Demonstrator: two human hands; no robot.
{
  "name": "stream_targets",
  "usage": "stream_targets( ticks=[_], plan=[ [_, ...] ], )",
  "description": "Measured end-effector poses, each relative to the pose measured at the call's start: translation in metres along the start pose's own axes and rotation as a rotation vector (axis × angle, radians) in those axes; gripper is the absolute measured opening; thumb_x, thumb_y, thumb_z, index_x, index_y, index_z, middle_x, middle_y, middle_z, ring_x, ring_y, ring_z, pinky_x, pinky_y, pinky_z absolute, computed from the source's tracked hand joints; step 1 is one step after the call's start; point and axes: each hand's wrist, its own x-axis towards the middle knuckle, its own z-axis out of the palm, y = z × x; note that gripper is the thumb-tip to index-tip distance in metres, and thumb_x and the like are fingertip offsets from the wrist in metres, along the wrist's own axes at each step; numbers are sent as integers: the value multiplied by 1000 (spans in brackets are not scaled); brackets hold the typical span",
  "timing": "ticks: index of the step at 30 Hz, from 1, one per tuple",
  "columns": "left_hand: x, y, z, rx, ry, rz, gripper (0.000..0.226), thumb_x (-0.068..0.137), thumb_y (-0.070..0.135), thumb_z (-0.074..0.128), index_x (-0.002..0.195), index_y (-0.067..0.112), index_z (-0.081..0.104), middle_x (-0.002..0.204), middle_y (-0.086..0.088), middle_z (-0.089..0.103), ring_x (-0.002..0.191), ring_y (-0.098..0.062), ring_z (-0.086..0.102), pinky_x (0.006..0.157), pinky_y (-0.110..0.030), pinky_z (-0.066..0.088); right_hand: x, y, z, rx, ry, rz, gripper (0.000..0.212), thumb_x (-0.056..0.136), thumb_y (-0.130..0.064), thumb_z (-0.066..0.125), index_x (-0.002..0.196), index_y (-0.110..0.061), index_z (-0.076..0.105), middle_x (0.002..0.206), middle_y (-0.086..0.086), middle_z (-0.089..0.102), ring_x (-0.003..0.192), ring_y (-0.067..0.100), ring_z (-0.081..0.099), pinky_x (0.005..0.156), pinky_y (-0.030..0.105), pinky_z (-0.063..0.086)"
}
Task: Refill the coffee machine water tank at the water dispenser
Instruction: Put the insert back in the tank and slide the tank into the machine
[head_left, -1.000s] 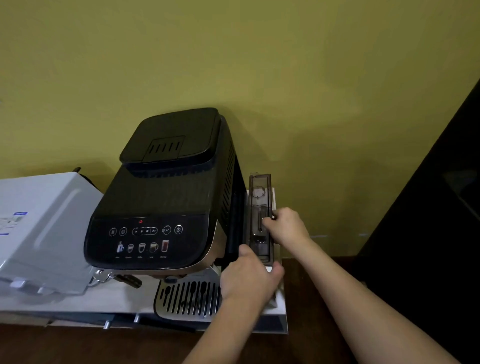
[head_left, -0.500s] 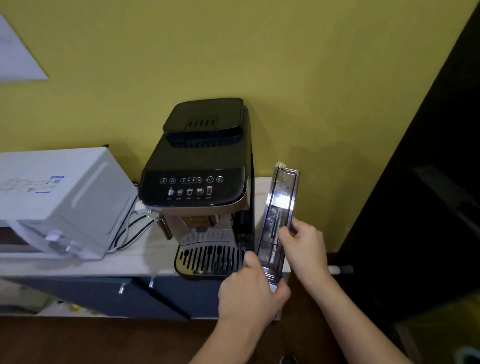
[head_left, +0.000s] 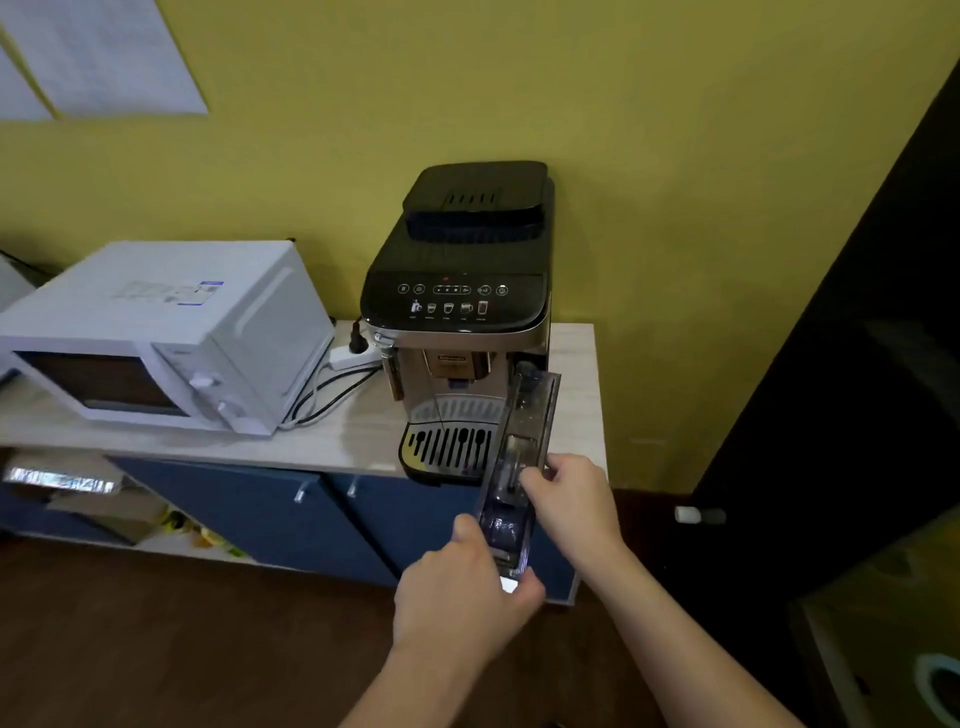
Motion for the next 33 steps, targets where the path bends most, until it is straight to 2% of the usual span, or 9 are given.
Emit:
stream_targets(
  ticks=[5, 9, 13, 20, 24, 26, 28, 30, 33],
  plan=[
    [0, 9, 1, 23, 26, -41, 47, 78, 64, 48, 95, 22, 36, 75, 9, 56, 69, -17, 57, 60, -30, 45, 11, 0, -5, -24, -94, -12, 31, 91, -21, 61, 61, -19, 54, 55, -5, 54, 44, 4, 48, 36, 11, 28],
    [10, 22, -9, 63, 61, -55, 48, 79, 63, 49, 96, 19, 40, 70, 9, 44, 70, -18, 49, 61, -31, 41, 29, -1, -12, -59, -128, -25, 27, 89, -22, 59, 63, -16, 56, 60, -1, 56, 54, 12, 53, 46, 24, 35],
    [25, 35, -16, 92, 78, -72, 49, 79, 62, 49, 95, 17, 41, 76, 5, 47, 71, -19, 47, 61, -31, 39, 47, -1, -17, -92, -137, -25, 25, 89, -25, 55, 66, -14, 56, 68, 6, 63, 67, 26, 64, 55, 31, 48],
    [50, 47, -16, 92, 121, -125, 49, 80, 61, 50, 94, 15, 42, 76, 2, 52, 69, -20, 50, 58, -30, 40, 72, 1, -21, -68, -185, -72, 33, 101, -34, 49, 69, -24, 48, 70, -3, 55, 68, 16, 56, 50, 25, 33],
    [60, 51, -15, 66, 134, -127, 48, 79, 59, 52, 95, 14, 46, 79, 1, 57, 71, -21, 54, 61, -30, 44, 84, 3, -24, -23, -216, -72, 32, 102, -32, 47, 72, -22, 50, 75, -1, 57, 70, 14, 56, 53, 25, 34],
    [66, 50, -16, 58, 137, -115, 49, 80, 59, 52, 96, 13, 47, 80, 1, 60, 73, -21, 59, 62, -31, 48, 91, 6, -23, 2, -258, -71, 26, 102, -32, 45, 84, -18, 58, 85, 2, 62, 79, 17, 59, 59, 26, 40],
    [71, 51, -14, 63, 139, -112, 49, 81, 60, 51, 97, 13, 47, 81, 0, 62, 75, -21, 62, 65, -32, 52, 97, 11, -20, 24, -299, -83, 28, 102, -35, 43, 111, -16, 62, 106, 4, 67, 97, 20, 62, 76, 32, 51],
    [79, 53, -11, 69, 154, -112, 48, 80, 60, 51, 96, 14, 47, 76, 2, 59, 70, -19, 61, 61, -30, 50, 102, 14, -19, 32, -324, -74, 41, 101, -39, 40, 136, -20, 52, 129, 6, 63, 117, 24, 59, 97, 42, 51],
    [89, 57, -10, 86, 160, -119, 47, 82, 59, 51, 94, 14, 47, 71, 4, 55, 61, -15, 55, 50, -27, 38, 111, 16, -21, 73, -364, -68, 46, 103, -36, 38, 146, -22, 42, 139, 5, 57, 127, 25, 53, 105, 43, 46]
  ],
)
